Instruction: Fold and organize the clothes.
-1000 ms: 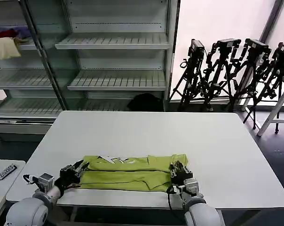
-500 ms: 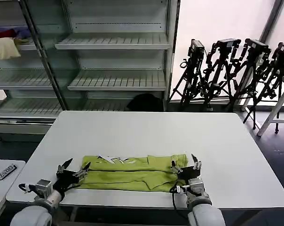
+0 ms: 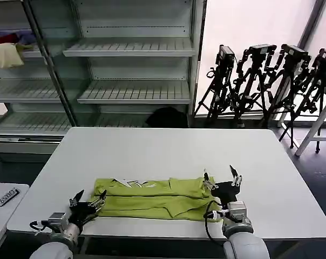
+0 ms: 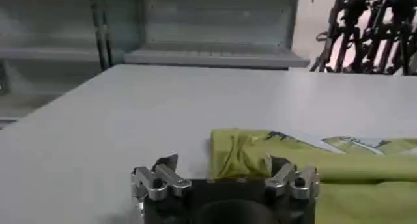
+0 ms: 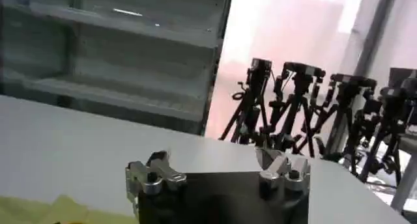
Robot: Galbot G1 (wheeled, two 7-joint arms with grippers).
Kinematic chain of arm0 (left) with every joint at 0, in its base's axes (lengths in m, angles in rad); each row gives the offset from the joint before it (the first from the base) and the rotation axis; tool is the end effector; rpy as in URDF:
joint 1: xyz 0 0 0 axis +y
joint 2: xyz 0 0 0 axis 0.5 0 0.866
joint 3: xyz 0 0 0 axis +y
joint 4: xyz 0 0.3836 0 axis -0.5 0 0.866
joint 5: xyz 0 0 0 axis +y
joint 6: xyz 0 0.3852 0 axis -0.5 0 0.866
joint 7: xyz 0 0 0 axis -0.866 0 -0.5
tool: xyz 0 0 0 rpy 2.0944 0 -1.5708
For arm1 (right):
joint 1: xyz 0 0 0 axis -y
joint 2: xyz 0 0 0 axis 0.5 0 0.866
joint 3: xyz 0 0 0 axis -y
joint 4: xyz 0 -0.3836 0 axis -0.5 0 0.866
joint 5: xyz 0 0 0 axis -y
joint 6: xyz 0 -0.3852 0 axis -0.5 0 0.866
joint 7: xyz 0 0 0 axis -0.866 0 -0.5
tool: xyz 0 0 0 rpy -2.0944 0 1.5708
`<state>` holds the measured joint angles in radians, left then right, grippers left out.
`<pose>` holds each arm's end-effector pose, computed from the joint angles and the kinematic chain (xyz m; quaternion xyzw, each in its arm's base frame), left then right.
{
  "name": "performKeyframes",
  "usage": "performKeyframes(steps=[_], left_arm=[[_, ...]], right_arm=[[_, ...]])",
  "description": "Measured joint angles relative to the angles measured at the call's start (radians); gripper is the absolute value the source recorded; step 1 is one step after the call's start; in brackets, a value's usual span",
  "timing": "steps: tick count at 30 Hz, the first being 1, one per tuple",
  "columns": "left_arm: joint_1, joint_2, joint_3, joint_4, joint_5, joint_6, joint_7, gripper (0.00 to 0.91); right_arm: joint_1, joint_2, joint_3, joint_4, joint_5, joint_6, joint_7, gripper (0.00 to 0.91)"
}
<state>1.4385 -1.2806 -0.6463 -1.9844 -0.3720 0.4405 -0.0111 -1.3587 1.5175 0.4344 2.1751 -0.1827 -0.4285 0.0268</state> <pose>0.2447 0.1068 -0.3247 -0.0051 -0.9795 0.0260 0.1996 0.2496 0.0194 -0.2548 0.0041 -0.9929 0.1011 0.0626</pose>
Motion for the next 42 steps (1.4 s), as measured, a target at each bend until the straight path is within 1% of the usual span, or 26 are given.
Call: performKeyframes(steps=[1,2,3,4,5,6,7,20,23,26,35,42], left_arm=[[0.001,-0.002,0.0,0.001,-0.004,0.002,-0.004,0.695],[0.001,-0.005,0.0,0.002,-0.008,0.003,-0.006,0.695],[0.002,-0.007,0.0,0.002,-0.011,0.004,-0.009,0.292],[0.003,-0.009,0.0,0.002,-0.015,0.004,-0.012,0.202],[0.004,-0.01,0.0,0.002,-0.019,0.006,-0.013,0.081],[0.005,-0.012,0.0,0.001,-0.024,0.007,-0.014,0.04],[0.007,-0.013,0.0,0.001,-0.029,0.008,-0.015,0.02],[0.035,-0.044,0.031,-0.016,-0.06,0.01,-0.008,0.02],[0.035,-0.052,0.041,-0.016,-0.06,0.01,-0.009,0.0],[0.032,-0.057,0.047,-0.014,-0.06,0.009,-0.011,0.0],[0.017,-0.061,0.047,-0.003,-0.038,-0.027,-0.014,0.0],[0.002,-0.037,-0.004,-0.006,0.01,-0.062,0.017,0.0]], right_arm=[[0.0,0.001,0.0,0.0,0.001,0.002,0.0,0.907],[0.0,0.001,0.0,0.0,0.001,0.003,0.0,0.907],[0.0,0.002,0.0,0.001,0.002,0.004,0.001,0.907],[0.001,0.002,0.001,0.002,0.003,0.005,0.001,0.907],[0.003,0.003,0.001,0.002,0.004,0.006,0.001,0.907],[0.004,0.003,0.001,0.002,0.004,0.006,0.002,0.907],[0.005,0.004,0.002,0.002,0.005,0.007,0.002,0.907],[0.01,0.005,0.009,0.024,0.009,0.009,0.009,0.907],[0.007,0.005,0.009,0.028,0.009,0.008,0.012,0.907],[0.004,0.005,0.01,0.029,0.009,0.009,0.014,0.907],[-0.001,0.006,0.012,0.024,0.011,0.01,0.019,0.907],[0.0,0.004,0.022,0.012,0.017,0.014,0.02,0.907]])
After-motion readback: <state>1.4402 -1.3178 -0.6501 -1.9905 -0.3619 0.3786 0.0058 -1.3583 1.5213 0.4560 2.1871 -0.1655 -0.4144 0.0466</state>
